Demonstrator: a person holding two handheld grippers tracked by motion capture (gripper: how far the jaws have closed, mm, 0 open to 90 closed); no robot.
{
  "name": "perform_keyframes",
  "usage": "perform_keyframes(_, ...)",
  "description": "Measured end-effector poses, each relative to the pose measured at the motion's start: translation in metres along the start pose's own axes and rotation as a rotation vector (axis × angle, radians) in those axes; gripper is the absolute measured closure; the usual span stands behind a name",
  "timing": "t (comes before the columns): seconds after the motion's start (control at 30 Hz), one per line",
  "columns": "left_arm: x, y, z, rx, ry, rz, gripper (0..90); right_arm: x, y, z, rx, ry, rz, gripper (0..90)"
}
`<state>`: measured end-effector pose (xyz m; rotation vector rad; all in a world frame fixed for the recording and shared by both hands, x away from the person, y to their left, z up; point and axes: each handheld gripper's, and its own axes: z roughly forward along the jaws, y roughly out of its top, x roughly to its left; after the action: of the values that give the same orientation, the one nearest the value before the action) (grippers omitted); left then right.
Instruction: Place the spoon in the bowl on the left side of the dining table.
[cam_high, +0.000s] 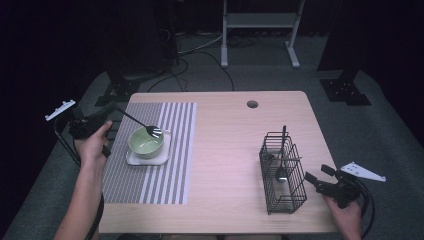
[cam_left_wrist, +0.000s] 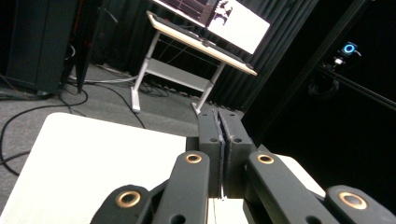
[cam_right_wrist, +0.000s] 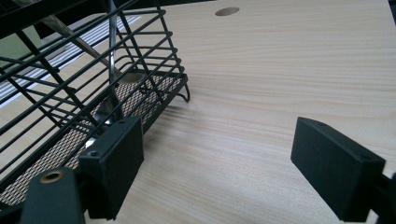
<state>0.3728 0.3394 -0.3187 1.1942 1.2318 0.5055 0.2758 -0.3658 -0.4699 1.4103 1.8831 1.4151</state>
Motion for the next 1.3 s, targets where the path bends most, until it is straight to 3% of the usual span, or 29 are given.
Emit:
perform_keyframes(0.67,0.033,-0.017,-0.006,0.006,0.105,-0.052,89.2,0.0,0.0,0.001,0.003,0.0,0.0,16.1)
perform_keyframes(1.3,0.049,-0.032,-0.008,0.025,0.154,-0.067,89.2,0.001,0.0,0.001,0.005,0.001,-0.005,16.1)
